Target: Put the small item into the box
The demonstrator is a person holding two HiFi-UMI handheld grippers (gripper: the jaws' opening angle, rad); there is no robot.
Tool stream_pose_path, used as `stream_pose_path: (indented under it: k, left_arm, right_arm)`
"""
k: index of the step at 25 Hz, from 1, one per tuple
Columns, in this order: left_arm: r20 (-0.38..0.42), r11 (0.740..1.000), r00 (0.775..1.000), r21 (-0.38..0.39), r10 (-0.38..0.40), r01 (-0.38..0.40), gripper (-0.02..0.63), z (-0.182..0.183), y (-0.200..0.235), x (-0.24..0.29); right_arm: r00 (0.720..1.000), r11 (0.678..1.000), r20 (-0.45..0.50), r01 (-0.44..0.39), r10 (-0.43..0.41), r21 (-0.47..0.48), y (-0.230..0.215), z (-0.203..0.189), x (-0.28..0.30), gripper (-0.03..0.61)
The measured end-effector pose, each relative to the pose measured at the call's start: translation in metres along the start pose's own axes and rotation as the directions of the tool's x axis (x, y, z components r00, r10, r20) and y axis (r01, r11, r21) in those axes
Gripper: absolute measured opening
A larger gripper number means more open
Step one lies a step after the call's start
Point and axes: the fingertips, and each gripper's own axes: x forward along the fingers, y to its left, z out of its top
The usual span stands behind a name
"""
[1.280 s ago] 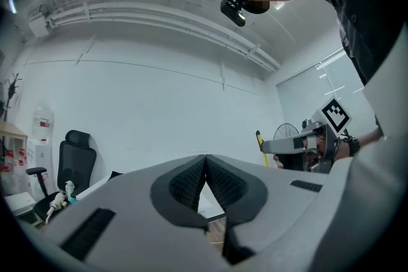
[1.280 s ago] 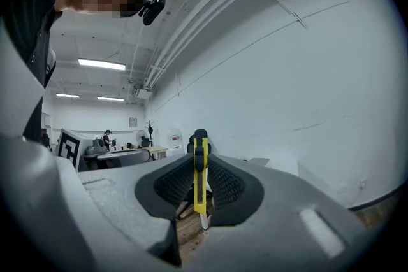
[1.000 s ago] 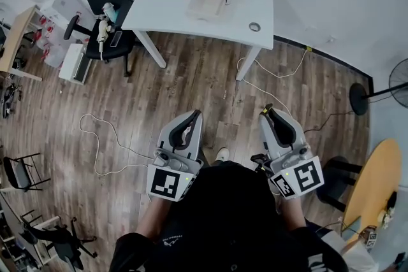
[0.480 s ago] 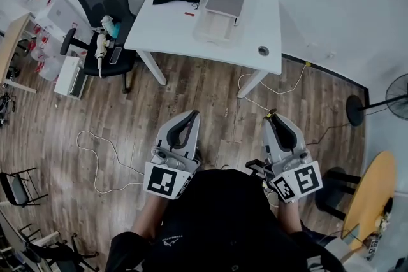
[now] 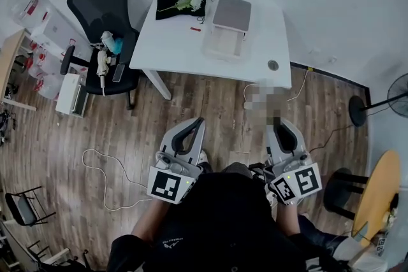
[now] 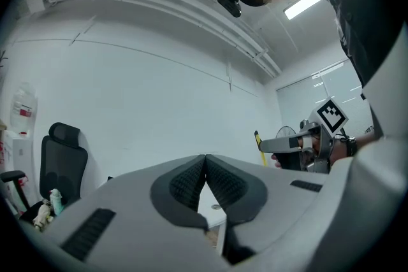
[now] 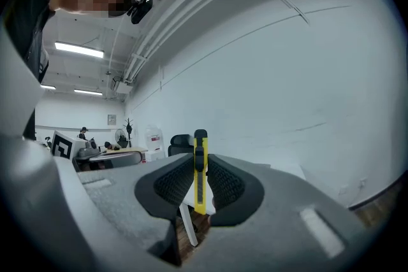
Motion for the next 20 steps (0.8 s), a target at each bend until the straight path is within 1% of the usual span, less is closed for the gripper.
stream_pose_path:
  k: [2,4,7,11,14,16,20]
  left_arm:
    - [-0.004,1.000,1.000,0.003,0.004,-0.004,0.005,-0.001,0.015,-0.001]
    - [-0.021,1.000,1.000,0.024,0.016,-0.015,0.005,-0.007,0.031,-0.003]
    - [-0.037,0.999,0.999,0.032,0.018,-0.017,0.005,-0.013,0.049,0.004]
    - [-0.042,1.000,0.999,0.016,-0.022,0.023,0.005,-0.013,0.054,0.027]
    - [-0.020,0.998,0.998,-0.009,-0.054,0.054,0.005,-0.009,0.053,0.052]
    - [-0.008,0.998,0.998,-0.019,-0.058,0.058,0.005,-0.007,0.053,0.065]
    - [-0.024,0.999,0.999,-0.017,-0.030,0.030,0.005,-0.010,0.070,0.086]
  right_arm:
    - [1.000,1.000,0.000,0.003,-0.003,-0.008,0.007,0.000,0.011,0.069]
    - [1.000,1.000,0.001,0.000,0.000,-0.022,0.011,0.001,0.019,0.068]
    - [1.000,0.999,-0.001,0.022,-0.022,-0.037,0.008,0.004,0.030,0.069]
    - [0.997,0.997,-0.010,0.077,-0.078,-0.015,-0.011,0.005,0.035,0.067]
    - [0.995,0.995,-0.019,0.098,-0.098,0.015,-0.031,0.002,0.045,0.068]
    - [0.995,0.995,-0.031,0.095,-0.095,0.028,-0.042,-0.002,0.055,0.069]
    - [0.997,0.997,-0.052,0.061,-0.058,0.048,-0.061,-0.006,0.095,0.069]
